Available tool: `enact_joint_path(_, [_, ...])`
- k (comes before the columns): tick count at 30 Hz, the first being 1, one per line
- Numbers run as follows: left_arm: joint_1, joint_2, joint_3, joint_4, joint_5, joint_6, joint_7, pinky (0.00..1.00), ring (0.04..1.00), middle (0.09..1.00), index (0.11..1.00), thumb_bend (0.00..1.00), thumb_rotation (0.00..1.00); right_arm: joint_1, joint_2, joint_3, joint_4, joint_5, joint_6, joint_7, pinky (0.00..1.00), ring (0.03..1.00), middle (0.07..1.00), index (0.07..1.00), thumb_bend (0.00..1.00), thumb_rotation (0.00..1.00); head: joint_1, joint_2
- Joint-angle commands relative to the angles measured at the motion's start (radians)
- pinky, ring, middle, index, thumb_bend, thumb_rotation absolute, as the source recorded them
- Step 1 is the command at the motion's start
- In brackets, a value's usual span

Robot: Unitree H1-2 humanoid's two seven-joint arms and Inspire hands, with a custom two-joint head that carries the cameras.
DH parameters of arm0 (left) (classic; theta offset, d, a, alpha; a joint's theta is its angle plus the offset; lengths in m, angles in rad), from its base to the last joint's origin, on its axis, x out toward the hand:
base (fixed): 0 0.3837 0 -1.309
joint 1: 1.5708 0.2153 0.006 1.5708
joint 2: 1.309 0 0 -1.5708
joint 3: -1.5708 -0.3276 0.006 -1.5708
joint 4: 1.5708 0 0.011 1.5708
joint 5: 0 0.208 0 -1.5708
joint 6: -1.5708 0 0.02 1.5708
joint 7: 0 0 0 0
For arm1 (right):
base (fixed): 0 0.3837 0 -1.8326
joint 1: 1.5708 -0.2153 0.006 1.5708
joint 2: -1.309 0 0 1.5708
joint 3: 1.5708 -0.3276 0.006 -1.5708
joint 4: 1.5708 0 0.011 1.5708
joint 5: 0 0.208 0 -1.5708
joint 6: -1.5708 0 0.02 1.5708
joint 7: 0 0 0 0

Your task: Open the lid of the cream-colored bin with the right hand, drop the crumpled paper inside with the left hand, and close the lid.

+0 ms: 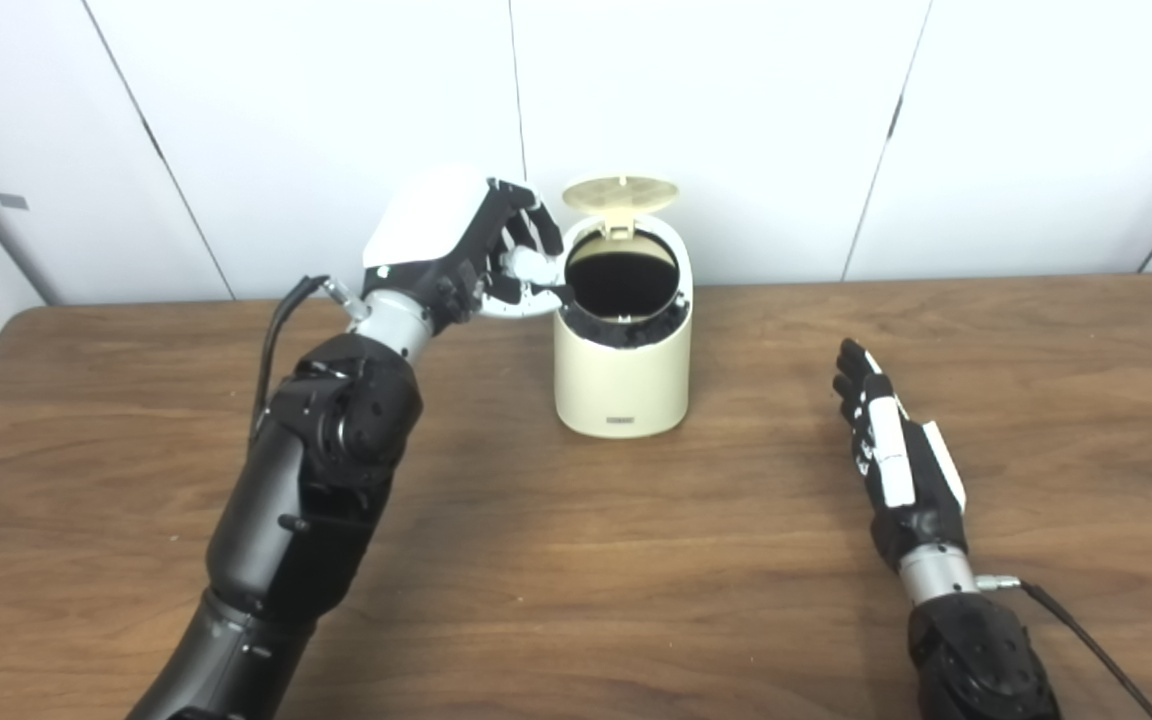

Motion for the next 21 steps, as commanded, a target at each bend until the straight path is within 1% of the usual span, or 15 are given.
enact_joint_path(1, [-0.064, -0.011, 0.004, 0.006, 0.007, -0.019, 0.046, 0.33, 0.364, 0.467, 0.518, 0.47, 0.00, -0.012, 0.004, 0.008, -0.003, 0.000, -0.021, 0.008, 0.99, 0.966, 0.963, 0.935, 0.52, 1.00, 0.002, -0.003])
enact_joint_path(3, [-0.070, -0.023, 0.000, 0.026, 0.007, -0.024, 0.060, 0.31, 0.364, 0.472, 0.520, 0.47, 0.00, -0.013, 0.005, 0.007, 0.004, 0.007, -0.027, 0.011, 1.00, 0.967, 0.964, 0.935, 0.51, 1.00, 0.006, -0.005])
enact_joint_path(7, [-0.086, -0.044, -0.013, 0.073, 0.017, -0.033, 0.089, 0.31, 0.366, 0.478, 0.512, 0.47, 0.00, -0.017, 0.005, 0.006, 0.012, 0.006, -0.036, 0.009, 0.99, 0.965, 0.964, 0.935, 0.50, 1.00, 0.006, -0.005])
enact_joint_path(13, [-0.101, -0.079, -0.033, 0.137, 0.019, -0.045, 0.135, 0.31, 0.381, 0.503, 0.496, 0.47, 0.00, -0.021, 0.006, 0.008, 0.023, -0.008, -0.046, 0.000, 0.99, 0.972, 0.961, 0.931, 0.51, 1.00, 0.019, -0.006])
enact_joint_path(16, [-0.103, -0.089, -0.041, 0.160, 0.016, -0.053, 0.158, 0.28, 0.382, 0.510, 0.515, 0.47, 0.00, -0.022, 0.007, 0.010, 0.025, -0.013, -0.047, -0.003, 1.00, 0.980, 0.960, 0.931, 0.51, 1.00, 0.018, -0.006])
enact_joint_path(21, [-0.107, -0.104, -0.052, 0.198, 0.009, -0.068, 0.196, 0.31, 0.386, 0.499, 0.505, 0.47, 0.00, -0.019, 0.011, 0.015, 0.014, -0.022, -0.040, -0.004, 1.00, 0.983, 0.958, 0.932, 0.52, 1.00, 0.008, -0.004])
